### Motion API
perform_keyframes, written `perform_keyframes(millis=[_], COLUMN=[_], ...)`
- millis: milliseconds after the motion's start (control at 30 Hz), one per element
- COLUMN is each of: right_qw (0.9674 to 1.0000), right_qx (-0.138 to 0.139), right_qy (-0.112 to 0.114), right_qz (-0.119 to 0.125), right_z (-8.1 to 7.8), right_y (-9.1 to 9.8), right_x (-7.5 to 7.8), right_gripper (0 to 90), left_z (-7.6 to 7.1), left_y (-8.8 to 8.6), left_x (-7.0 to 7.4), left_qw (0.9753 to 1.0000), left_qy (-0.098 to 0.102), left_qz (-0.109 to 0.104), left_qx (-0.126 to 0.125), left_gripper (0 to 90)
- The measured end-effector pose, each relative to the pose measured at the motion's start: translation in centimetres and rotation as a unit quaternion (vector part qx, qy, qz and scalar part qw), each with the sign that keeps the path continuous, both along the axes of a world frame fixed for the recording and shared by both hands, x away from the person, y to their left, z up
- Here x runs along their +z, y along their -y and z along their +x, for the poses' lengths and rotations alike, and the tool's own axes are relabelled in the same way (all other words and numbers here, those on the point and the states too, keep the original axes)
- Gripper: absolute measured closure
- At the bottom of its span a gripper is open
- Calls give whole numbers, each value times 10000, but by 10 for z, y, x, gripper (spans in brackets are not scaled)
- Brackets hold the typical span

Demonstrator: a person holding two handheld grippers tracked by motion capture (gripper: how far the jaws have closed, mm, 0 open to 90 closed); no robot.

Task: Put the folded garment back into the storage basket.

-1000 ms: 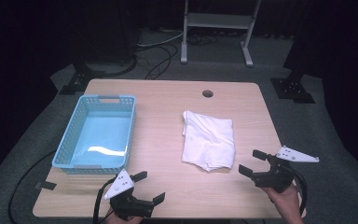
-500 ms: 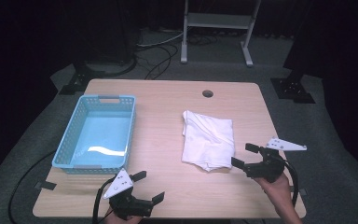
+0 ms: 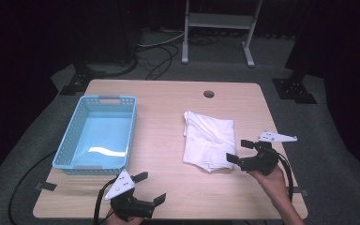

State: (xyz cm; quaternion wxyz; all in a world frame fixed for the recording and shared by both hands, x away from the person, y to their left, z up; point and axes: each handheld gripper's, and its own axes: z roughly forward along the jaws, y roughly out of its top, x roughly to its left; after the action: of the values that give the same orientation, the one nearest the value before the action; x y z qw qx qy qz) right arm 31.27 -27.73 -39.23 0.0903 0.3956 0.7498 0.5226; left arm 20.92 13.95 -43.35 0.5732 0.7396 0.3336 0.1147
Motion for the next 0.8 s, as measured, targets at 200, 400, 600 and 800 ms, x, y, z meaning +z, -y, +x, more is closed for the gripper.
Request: perform_keyframes(millis=[200,400,600,800], right_qw=[9999,9996,9993,9990], right_qx=[79,148,181,223], right_qy=[14,-63,-138,-129], right_qz=[-113,-241,-297,-355], right_z=[8,19,27,36], right_y=[-9,-18,-24,-30], right_x=[5,8,8,11], right_gripper=[29,29,29,30], left_z=[1,1,1,1], left_y=[0,0,0,0], left_x=[0,0,0,0], left_qw=[10000,10000,10000,10000], left_qy=[-2,-7,5,18], left_qz=[0,-11,-34,-9], left_qx=[-6,-19,-22,-22], left_gripper=[30,30,30,30])
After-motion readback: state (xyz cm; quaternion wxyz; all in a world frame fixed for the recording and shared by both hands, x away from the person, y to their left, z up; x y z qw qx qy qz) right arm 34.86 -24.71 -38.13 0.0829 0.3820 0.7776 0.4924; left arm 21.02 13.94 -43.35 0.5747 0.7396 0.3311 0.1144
